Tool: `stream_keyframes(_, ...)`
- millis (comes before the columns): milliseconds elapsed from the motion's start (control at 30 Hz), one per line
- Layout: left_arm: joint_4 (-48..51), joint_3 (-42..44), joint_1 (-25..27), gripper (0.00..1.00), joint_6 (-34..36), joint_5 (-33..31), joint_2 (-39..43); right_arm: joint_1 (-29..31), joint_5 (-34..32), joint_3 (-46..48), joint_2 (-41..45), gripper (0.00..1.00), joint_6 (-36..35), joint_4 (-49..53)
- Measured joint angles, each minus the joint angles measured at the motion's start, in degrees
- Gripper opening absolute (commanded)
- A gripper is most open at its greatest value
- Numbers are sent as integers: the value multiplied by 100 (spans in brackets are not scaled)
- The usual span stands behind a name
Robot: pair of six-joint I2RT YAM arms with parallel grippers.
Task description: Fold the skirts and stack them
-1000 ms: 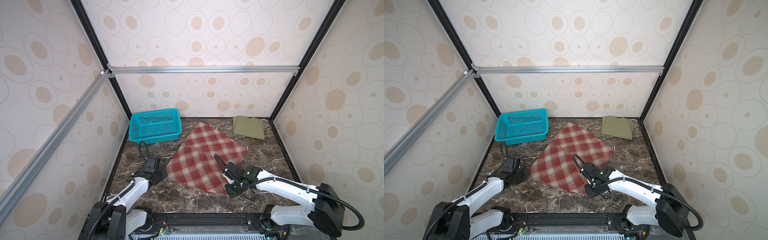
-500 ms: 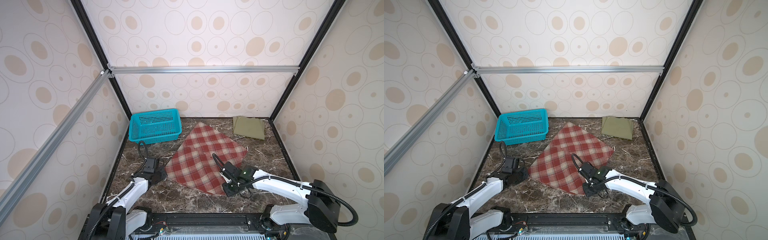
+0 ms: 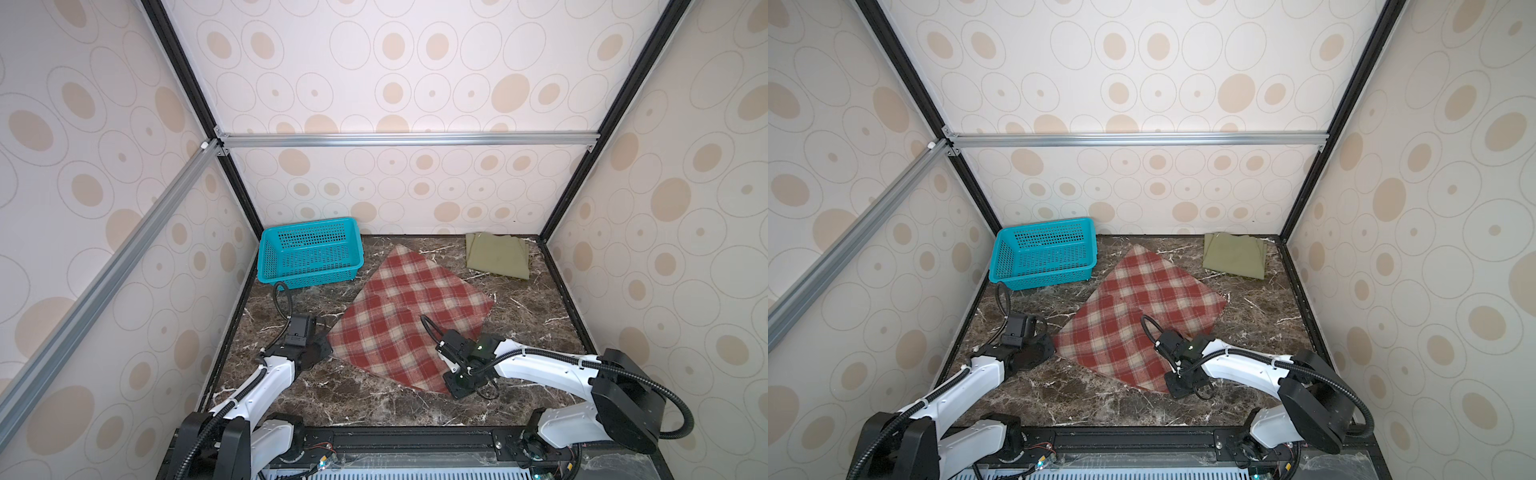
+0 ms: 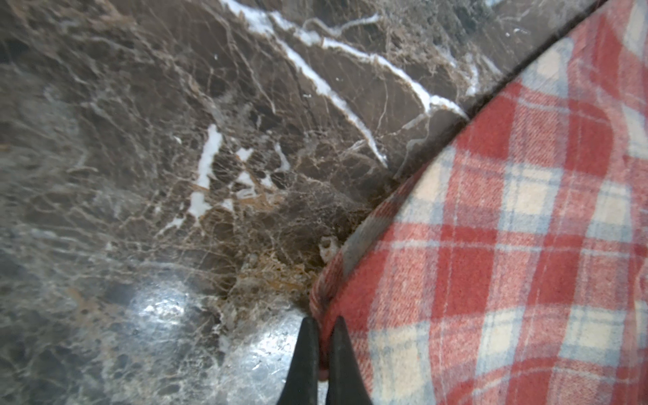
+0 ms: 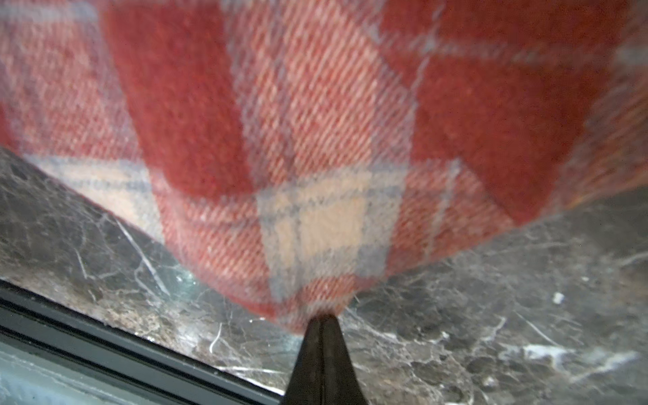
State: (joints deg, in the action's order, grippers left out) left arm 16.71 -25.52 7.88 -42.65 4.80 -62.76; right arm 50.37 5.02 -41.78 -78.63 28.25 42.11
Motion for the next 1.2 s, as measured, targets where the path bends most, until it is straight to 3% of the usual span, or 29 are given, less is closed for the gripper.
stream_keyframes(100, 20, -2, -33, 0, 46, -22, 0, 7, -87, -96, 339, 35, -24, 310)
stream_keyframes(300, 22, -2, -50, 0, 111, -24, 0, 94, -197, -409, 614, 43, -92, 483)
stream_keyframes(567, 22, -2, -57, 0, 138, -22, 0, 422, -251, -420, 55, 43, -393, 188)
stream_keyframes(800, 17, -2, -85, 0, 138, -22, -2, 564, -334, -420, -527, 34, -658, -129)
stream_keyframes(867, 15, -2, -92, 0, 140, -20, -4, 625, -376, -420, -667, 34, -691, -160)
stream_keyframes(1000, 15, -2, -111, 0, 142, -17, -35, 743, -474, -420, -710, 44, -750, -186)
stream_keyframes(1200, 17, -2, -118, 0, 162, -20, -79, 968, -693, -420, -715, 40, -798, -175)
